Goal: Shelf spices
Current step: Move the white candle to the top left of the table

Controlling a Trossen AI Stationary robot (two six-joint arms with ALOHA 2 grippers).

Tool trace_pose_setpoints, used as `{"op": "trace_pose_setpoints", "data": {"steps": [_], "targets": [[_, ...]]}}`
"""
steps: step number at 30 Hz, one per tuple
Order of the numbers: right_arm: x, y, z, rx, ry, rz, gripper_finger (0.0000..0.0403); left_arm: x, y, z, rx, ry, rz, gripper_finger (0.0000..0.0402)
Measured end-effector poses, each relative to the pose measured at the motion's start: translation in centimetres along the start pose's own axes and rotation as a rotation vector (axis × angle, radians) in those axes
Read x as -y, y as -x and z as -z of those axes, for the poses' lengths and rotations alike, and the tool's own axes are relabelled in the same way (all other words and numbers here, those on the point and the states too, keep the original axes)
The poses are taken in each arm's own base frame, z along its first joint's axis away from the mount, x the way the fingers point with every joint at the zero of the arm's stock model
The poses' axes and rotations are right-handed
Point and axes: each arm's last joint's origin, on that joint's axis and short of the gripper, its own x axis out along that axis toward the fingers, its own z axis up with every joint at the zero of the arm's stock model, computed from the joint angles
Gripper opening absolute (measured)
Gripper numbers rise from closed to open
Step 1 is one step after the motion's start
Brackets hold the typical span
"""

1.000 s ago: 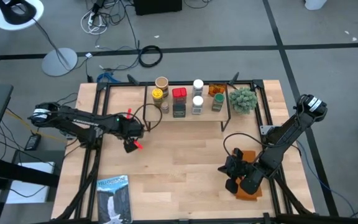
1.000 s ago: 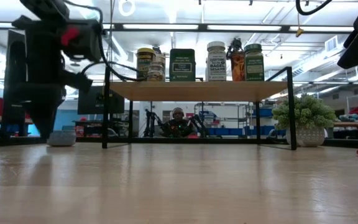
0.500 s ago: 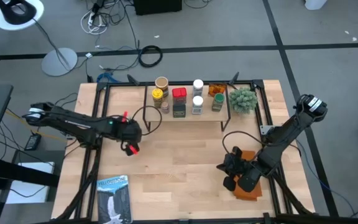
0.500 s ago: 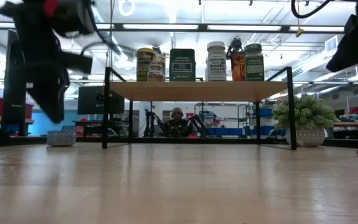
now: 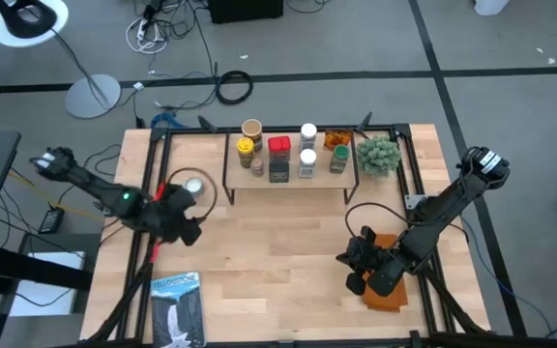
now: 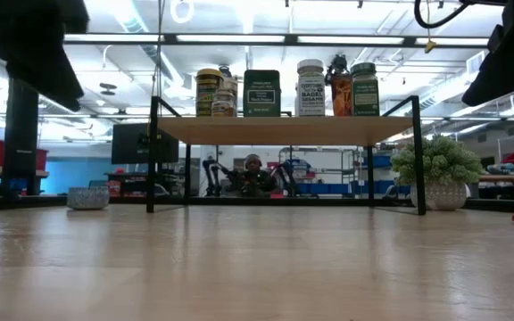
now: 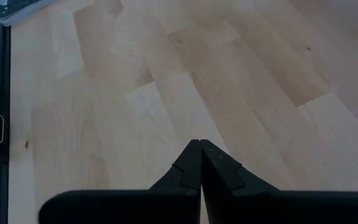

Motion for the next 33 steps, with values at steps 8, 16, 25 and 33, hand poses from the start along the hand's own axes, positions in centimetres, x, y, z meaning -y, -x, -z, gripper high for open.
{"op": "trace_pose_setpoints", "data": {"steps": [8,16,25,33], "targets": [[0.0,0.0,0.0,-0.004,0.000,-0.003,0.0001,1.2,-1.3,4.6,0.157,0.113,-0.088,0.0292],[-0.1,0.0,0.1,-0.025,0.003,-0.015,0.0001,1.3,-4.2,7.6,0.234,0.312,-0.258,0.0292],[-0.1,0.0,0.1,-0.024,0.026,-0.016,0.0001,1.4,-6.2,7.8,0.252,0.314,-0.393,0.0292],[-0.1,0.0,0.1,-0.024,0.032,-0.016,0.0001,-0.5,-8.6,8.8,0.201,0.346,-0.481,0.0292]]}}
